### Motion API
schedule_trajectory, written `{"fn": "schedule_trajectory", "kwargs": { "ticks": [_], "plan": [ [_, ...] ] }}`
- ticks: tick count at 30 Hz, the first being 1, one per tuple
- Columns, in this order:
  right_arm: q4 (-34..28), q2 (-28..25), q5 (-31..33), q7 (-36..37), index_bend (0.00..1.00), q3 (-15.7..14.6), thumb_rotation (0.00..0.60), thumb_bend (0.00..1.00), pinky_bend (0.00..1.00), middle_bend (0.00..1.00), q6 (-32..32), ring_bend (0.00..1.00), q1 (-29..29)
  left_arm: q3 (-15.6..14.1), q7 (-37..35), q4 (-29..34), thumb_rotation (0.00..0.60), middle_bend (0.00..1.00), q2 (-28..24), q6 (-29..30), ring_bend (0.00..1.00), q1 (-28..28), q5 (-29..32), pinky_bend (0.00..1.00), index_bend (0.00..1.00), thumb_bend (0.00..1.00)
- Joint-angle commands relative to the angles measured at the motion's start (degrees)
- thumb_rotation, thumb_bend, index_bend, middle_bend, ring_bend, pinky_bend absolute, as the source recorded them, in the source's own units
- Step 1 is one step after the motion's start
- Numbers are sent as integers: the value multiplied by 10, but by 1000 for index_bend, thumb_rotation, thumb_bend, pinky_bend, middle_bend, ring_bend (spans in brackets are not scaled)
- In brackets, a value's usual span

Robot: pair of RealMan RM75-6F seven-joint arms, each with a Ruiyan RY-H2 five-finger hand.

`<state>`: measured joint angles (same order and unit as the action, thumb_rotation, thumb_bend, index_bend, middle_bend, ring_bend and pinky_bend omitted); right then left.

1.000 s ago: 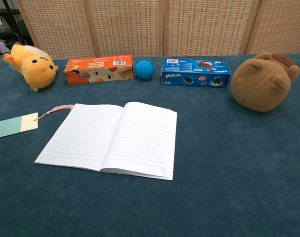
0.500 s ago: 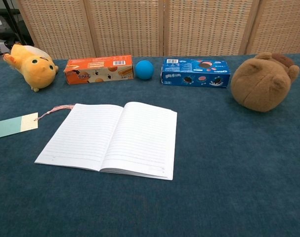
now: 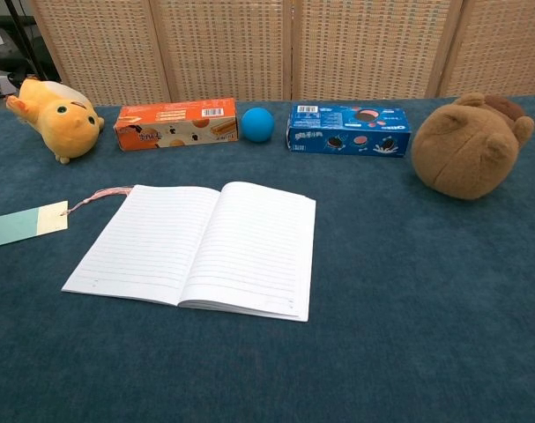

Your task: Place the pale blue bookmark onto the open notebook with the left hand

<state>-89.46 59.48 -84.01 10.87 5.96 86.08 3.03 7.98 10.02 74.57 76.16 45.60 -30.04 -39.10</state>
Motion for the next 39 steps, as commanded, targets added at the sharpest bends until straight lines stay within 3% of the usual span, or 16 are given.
{"fn": "schedule_trajectory", "kwargs": {
  "ticks": [1,13,21,33,39],
  "plan": [
    [0,0,0,1,113,0,600,40,0,0,0,0,0,-1,5,0,600,0,3,0,0,-2,5,0,351,0],
    [2,-1,2,5,113,1,600,40,0,0,-2,0,0,-2,13,-11,600,0,14,-9,0,-8,24,0,376,0],
    [2,-1,2,6,113,1,600,39,0,0,-2,0,1,3,4,-25,600,0,22,-14,0,-8,41,0,552,55],
    [2,-1,1,6,113,1,600,40,0,0,-3,0,1,21,-44,2,600,0,-13,3,0,13,4,0,565,62],
    [2,0,1,4,113,0,600,39,0,0,-3,0,1,35,-93,26,600,0,-33,37,0,31,-66,0,565,56]
  ]
}}
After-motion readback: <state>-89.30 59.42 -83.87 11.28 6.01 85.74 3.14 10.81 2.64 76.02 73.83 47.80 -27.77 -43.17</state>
